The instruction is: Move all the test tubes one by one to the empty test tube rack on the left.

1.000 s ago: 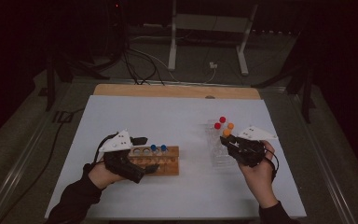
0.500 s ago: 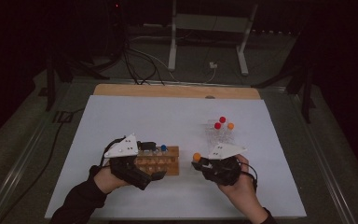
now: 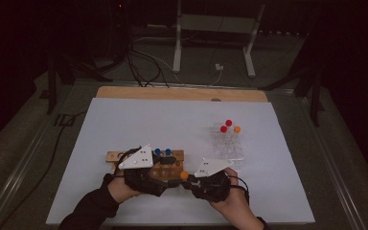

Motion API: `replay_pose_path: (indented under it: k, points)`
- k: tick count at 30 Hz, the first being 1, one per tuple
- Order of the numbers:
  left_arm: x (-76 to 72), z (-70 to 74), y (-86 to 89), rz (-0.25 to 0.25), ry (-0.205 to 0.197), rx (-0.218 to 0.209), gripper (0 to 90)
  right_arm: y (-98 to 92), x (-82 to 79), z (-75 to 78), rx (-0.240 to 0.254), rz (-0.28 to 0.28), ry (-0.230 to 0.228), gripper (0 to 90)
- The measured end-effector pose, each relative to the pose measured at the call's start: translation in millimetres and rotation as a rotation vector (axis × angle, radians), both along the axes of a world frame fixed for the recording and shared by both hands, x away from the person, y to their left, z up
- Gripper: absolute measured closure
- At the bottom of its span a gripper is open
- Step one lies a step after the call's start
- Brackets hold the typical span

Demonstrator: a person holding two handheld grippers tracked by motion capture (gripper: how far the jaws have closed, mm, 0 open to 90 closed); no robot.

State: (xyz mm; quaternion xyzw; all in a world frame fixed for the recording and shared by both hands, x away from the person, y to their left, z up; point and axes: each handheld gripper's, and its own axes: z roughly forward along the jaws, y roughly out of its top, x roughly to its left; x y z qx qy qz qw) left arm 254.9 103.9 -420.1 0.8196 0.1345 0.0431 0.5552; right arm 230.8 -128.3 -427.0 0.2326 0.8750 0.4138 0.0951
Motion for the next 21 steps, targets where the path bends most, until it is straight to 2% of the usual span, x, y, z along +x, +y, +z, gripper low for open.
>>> replay_pose_path:
  k: [8,13,21]
  points:
    - [-1.8,-5.6,-7.3,-0.03,-0.008,0.028,59.3,3.9,-2.5,-0.4,-0.005,0.016,-0.006,75.5]
    - [-2.0,-7.2,-10.0,-0.044,-0.015,0.04,69.4,3.7,-2.3,0.0,-0.005,0.011,-0.009,75.5]
    - [-2.8,-7.0,-11.0,-0.035,-0.038,0.042,71.3,2.5,-1.1,-0.6,0.007,0.008,-0.004,75.1]
